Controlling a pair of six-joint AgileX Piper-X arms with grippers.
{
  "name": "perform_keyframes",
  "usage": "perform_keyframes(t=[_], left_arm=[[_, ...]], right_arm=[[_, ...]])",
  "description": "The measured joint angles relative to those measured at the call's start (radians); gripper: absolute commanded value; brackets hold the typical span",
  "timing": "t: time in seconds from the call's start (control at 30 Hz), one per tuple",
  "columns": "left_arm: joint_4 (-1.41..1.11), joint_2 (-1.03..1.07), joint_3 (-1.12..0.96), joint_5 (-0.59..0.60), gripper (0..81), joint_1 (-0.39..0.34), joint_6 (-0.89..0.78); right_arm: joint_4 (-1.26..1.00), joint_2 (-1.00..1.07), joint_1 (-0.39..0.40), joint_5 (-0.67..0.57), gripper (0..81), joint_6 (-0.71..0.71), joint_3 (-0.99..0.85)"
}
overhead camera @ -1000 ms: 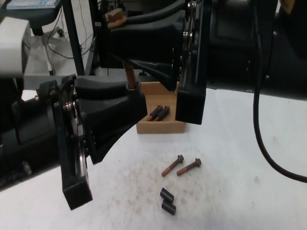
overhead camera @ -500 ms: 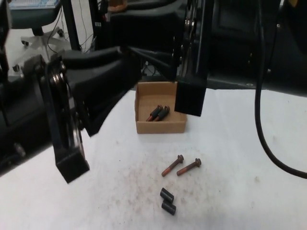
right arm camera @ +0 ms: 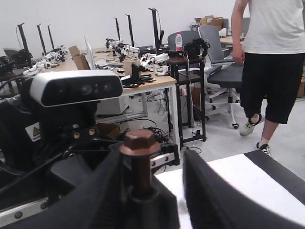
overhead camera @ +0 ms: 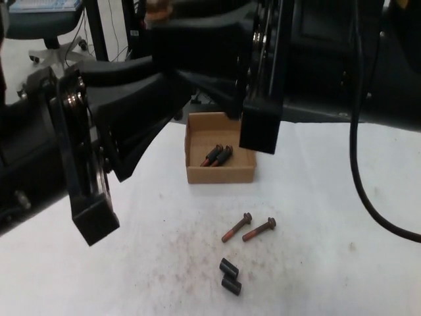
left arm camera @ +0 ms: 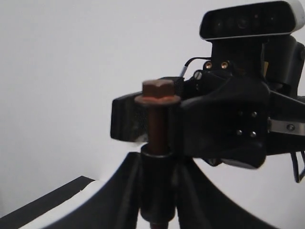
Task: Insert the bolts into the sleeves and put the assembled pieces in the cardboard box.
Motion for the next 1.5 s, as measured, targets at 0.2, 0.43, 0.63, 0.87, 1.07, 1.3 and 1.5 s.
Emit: perform_keyframes(t=[0.2,0.43,0.63,0.87,1.07,1.3,1.5], left_arm=[[0.015,0.0,-0.002,-0.002,0.4,0.001,0.0],[0.062,0.0,-0.005,-0.004,0.4,0.001,0.015],[0.176,0.0,-0.005,-0.07,0.4,0.001,0.061],[0.342,0.0,-0.006,-0.155,0.4,0.001,0.066],[0.384,0.072,-0.017,-0.17,0.4,0.001,0.034],[0.416,0.262,-0.121,-0.17,0.4,0.005,0.018],[0.469,0.513,-0.332,-0.157,0.4,0.056,0.018]], right_arm=[[0.008,0.0,0.0,0.009,43.2,0.0,0.0],[0.017,0.0,0.0,0.009,43.2,0.0,0.0],[0.018,0.0,0.0,0.016,43.2,0.0,0.002],[0.018,0.0,0.0,0.021,36.7,0.0,0.002],[0.018,0.0,0.0,0.083,0.2,0.0,0.002],[0.022,0.0,-0.022,0.126,0.4,0.0,0.002],[0.111,-0.024,-0.134,0.229,0.4,0.0,0.002]])
